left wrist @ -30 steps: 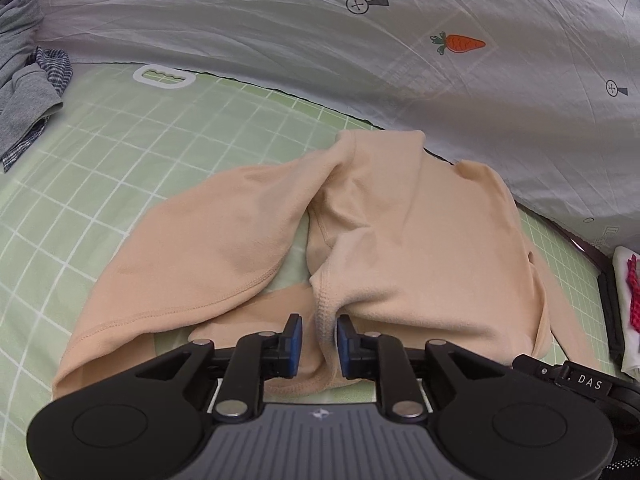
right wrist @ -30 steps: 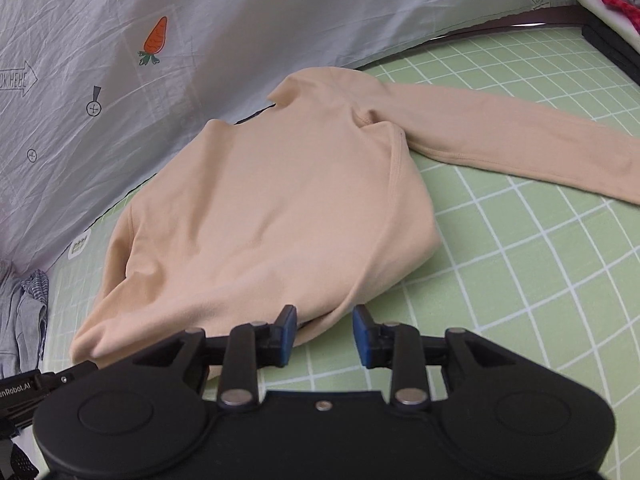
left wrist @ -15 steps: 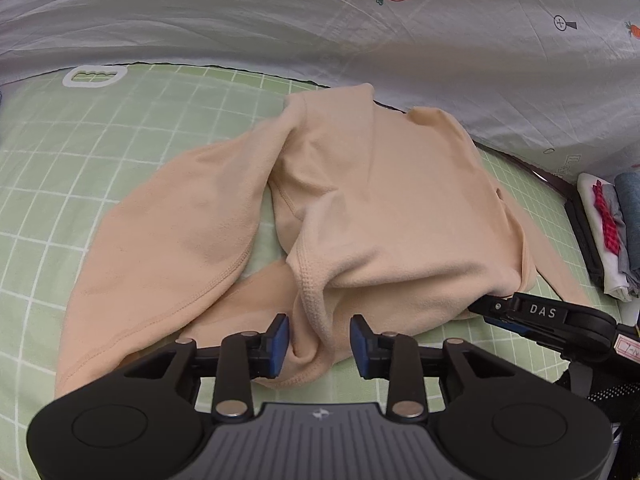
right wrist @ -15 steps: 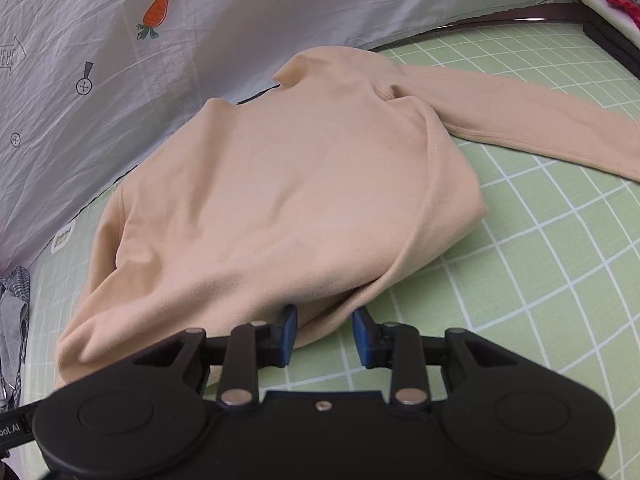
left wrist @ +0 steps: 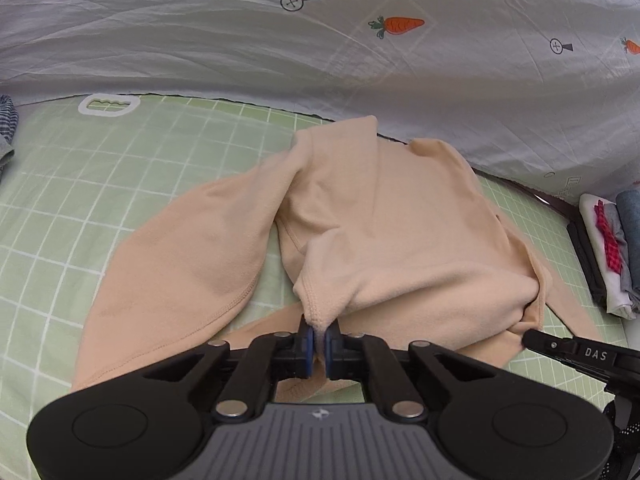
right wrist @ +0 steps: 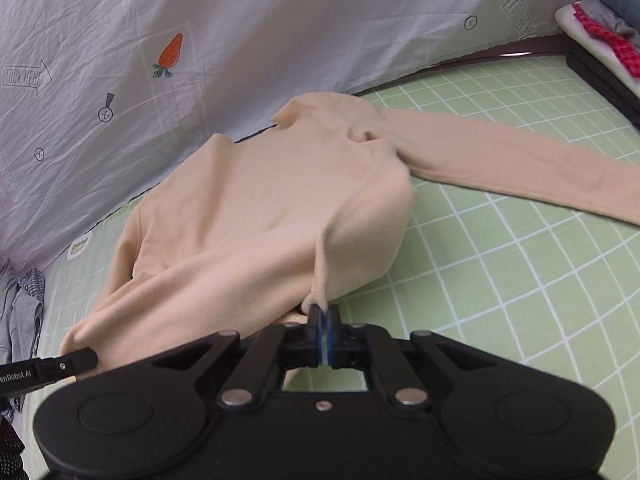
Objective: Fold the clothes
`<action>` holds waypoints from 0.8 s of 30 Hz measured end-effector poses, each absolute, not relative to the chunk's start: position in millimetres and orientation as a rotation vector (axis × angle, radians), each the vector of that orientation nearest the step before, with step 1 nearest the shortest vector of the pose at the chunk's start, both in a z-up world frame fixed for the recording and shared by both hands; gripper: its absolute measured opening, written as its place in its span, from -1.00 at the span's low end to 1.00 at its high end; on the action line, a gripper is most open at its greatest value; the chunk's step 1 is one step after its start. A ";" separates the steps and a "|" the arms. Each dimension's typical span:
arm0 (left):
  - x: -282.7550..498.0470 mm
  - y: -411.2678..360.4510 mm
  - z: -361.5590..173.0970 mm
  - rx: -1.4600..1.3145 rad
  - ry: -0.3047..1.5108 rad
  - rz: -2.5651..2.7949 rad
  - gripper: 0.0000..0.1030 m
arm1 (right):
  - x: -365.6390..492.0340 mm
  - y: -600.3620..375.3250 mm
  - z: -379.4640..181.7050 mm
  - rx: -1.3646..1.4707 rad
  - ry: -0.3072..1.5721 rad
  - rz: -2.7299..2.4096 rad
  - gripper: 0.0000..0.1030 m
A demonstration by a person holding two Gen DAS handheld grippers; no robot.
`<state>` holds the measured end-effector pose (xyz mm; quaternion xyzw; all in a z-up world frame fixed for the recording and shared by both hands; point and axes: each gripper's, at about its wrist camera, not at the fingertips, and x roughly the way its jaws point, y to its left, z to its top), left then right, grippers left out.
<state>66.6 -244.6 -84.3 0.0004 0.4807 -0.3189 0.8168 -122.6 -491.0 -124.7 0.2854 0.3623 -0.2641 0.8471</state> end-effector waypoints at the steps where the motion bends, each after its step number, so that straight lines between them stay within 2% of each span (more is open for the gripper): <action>1: 60.8 -243.2 -77.1 -0.009 1.012 -0.677 -0.89 | -135.2 -495.4 -115.5 0.599 0.745 -0.569 -0.96; 8: 19.0 -224.7 -31.7 -0.143 0.949 -0.680 -0.90 | -225.4 -533.6 -70.1 0.603 0.646 -0.713 -0.96; 11: 7.6 -212.2 -32.7 -0.265 0.990 -0.668 -0.87 | -242.9 -547.8 -69.8 0.626 0.651 -0.720 -0.96; 14: -3.9 -213.5 -49.5 -0.209 1.038 -0.603 -0.74 | -244.2 -553.7 -85.7 0.641 0.734 -0.712 -0.91; 16: -12.2 -213.7 -59.7 -0.143 1.048 -0.574 -0.61 | -242.9 -550.8 -96.6 0.626 0.769 -0.697 -0.78; 17: -16.5 -213.5 -64.6 -0.111 1.051 -0.561 -0.47 | -244.3 -547.4 -100.9 0.604 0.782 -0.696 -0.53; 18: -19.2 -211.2 -68.5 -0.094 1.059 -0.556 -0.38 | -245.6 -544.6 -103.6 0.586 0.789 -0.687 -0.37; 19: -21.2 -207.9 -71.8 -0.083 1.070 -0.555 -0.18 | -246.6 -542.3 -106.3 0.569 0.797 -0.678 -0.15; 20: -22.4 -204.1 -75.8 -0.087 1.084 -0.553 -0.02 | -246.9 -541.1 -109.3 0.562 0.807 -0.667 -0.13; 24: -25.8 -190.2 -92.6 -0.122 1.145 -0.549 0.11 | -246.7 -540.4 -128.9 0.611 0.874 -0.626 0.02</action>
